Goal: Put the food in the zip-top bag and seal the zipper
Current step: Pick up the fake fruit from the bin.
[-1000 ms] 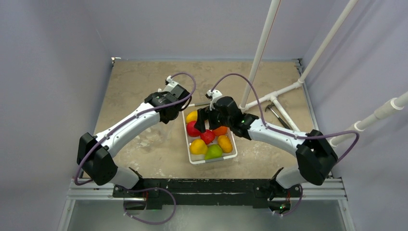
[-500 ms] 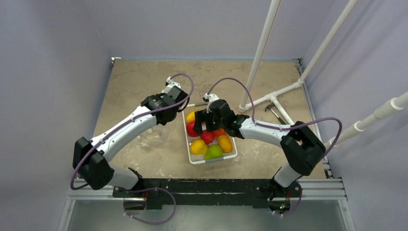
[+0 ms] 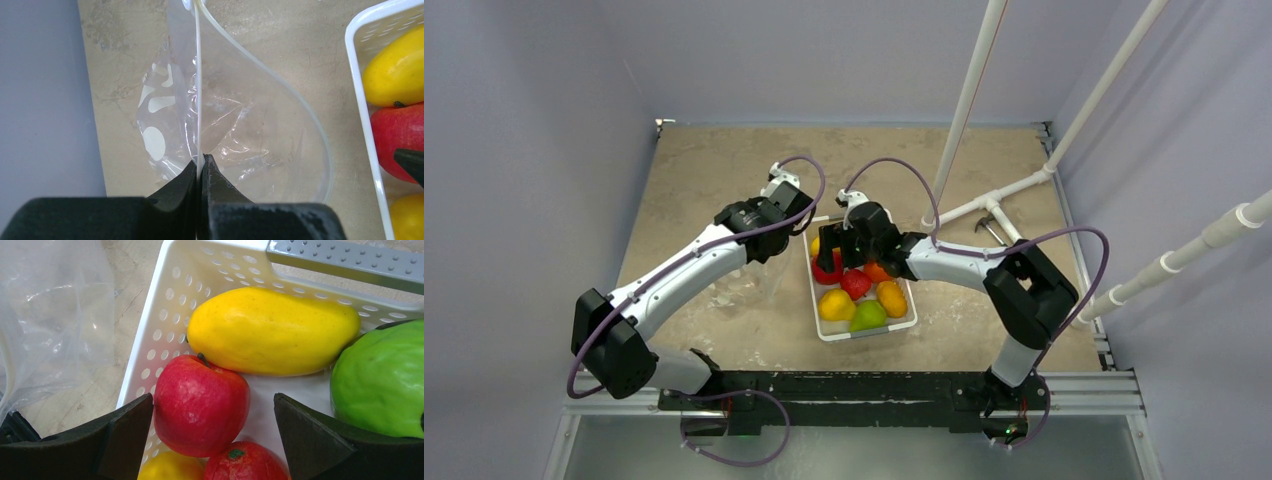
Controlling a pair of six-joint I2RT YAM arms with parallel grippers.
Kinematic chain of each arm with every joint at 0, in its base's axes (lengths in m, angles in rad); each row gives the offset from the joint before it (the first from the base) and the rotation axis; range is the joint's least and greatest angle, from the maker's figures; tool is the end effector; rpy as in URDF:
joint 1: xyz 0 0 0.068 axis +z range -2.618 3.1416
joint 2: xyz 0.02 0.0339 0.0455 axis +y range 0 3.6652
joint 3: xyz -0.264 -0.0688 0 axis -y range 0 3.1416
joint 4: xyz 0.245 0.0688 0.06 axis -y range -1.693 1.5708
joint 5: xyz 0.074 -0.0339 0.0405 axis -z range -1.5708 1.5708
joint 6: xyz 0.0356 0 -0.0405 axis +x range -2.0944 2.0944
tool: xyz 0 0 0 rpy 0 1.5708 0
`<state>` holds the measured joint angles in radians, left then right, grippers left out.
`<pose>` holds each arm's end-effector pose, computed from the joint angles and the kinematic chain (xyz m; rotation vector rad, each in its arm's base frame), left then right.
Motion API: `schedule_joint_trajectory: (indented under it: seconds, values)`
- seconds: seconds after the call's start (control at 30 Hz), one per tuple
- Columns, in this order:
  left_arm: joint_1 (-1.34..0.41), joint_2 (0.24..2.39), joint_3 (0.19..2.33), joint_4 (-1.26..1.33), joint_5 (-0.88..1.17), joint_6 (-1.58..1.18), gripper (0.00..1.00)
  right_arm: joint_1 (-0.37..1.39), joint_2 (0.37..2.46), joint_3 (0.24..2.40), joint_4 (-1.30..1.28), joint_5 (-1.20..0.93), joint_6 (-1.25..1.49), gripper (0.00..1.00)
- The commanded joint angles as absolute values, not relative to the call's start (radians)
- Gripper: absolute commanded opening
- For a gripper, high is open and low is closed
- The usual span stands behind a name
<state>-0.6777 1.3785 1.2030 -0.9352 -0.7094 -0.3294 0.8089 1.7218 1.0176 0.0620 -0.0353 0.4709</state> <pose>0.2218 -0.1488 0.2984 0.2077 2.3643 0.4998 0.2566 0.2708 0.1960 -0.4097 2.2796 0.7254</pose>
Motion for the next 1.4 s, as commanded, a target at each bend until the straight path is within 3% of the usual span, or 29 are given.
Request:
schedule_joint_trajectory:
  seconds: [0.0, 0.47, 0.97, 1.37]
  values:
    - [-0.684, 1.345, 1.201, -0.912, -0.71, -0.324, 0.0, 0.811, 1.736, 1.062, 0.081, -0.031, 0.459, 0.92]
    - [-0.684, 1.356, 1.185, -0.892, -0.706, -0.323, 0.0, 0.813, 1.788, 1.054, 0.095, -0.115, 0.436, 0.8]
    - [-0.684, 1.358, 1.192, -0.895, -0.711, -0.322, 0.0, 0.813, 1.743, 1.095, 0.061, -0.09, 0.419, 0.33]
    - [-0.684, 1.365, 1.221, -0.904, -0.688, -0.316, 0.0, 0.813, 1.631, 1.146, -0.016, -0.041, 0.415, 0.24]
